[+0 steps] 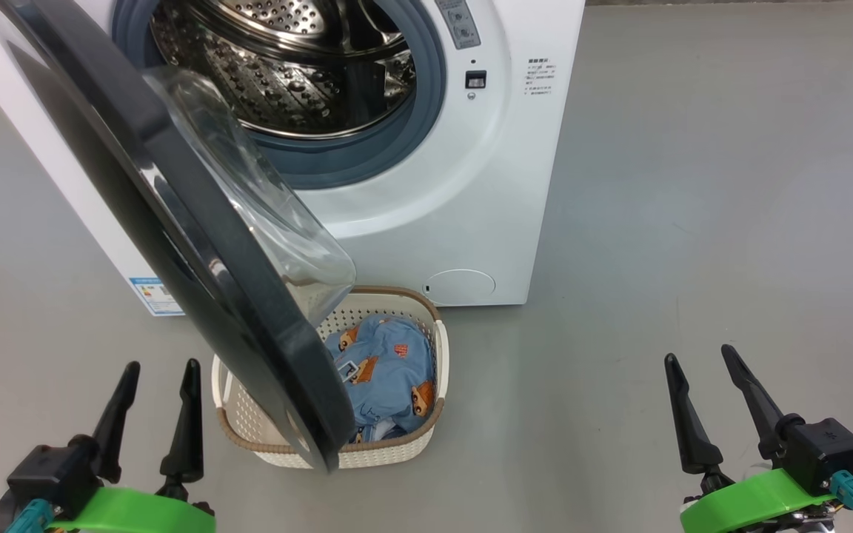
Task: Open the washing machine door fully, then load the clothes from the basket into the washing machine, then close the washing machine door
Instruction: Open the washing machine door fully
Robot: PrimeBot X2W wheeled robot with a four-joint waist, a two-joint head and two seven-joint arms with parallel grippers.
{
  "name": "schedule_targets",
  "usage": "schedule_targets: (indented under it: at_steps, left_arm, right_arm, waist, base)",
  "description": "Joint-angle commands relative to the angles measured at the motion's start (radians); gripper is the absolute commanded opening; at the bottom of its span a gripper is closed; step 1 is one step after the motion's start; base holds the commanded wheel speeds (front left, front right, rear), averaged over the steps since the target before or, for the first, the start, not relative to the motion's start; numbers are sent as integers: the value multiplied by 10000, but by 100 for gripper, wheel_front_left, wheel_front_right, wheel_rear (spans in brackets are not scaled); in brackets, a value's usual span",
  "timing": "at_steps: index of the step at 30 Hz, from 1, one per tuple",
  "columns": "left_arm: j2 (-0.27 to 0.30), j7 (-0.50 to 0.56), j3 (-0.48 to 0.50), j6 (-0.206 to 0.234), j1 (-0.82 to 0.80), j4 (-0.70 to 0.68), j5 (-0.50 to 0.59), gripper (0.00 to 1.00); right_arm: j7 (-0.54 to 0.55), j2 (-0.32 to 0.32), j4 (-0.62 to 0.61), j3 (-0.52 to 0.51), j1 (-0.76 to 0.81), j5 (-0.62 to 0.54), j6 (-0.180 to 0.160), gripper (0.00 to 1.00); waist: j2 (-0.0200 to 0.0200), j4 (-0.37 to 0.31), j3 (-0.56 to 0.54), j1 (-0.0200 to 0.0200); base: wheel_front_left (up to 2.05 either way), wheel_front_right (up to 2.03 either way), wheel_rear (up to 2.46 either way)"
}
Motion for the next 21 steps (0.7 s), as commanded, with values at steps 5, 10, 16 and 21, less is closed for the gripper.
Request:
schedule_targets:
  at_steps: [5,10,16,21]
  left_arm:
    - [131,-63,338,-27,-190,-141,110,100]
    - [107,-63,273,-27,-196,-116,63,83]
    - [-41,-63,705,-27,-346,-303,-224,0]
    - [-193,-63,1483,-27,-862,-2282,-48,0]
  right_arm:
    - [-118,-9,-180,348,-65,-112,27,100]
    - [-118,-9,-77,365,-96,-107,27,100]
    - [-118,-9,52,410,-114,-17,27,100]
    - [-118,-9,130,353,-132,84,27,100]
  waist:
    - [0,29,-13,0]
    - [0,43,-25,0]
    - [0,-2,6,0]
    - [0,-5,53,0]
  base:
    - [0,0,0]
    - [0,0,0]
    - [0,0,0]
    - [0,0,0]
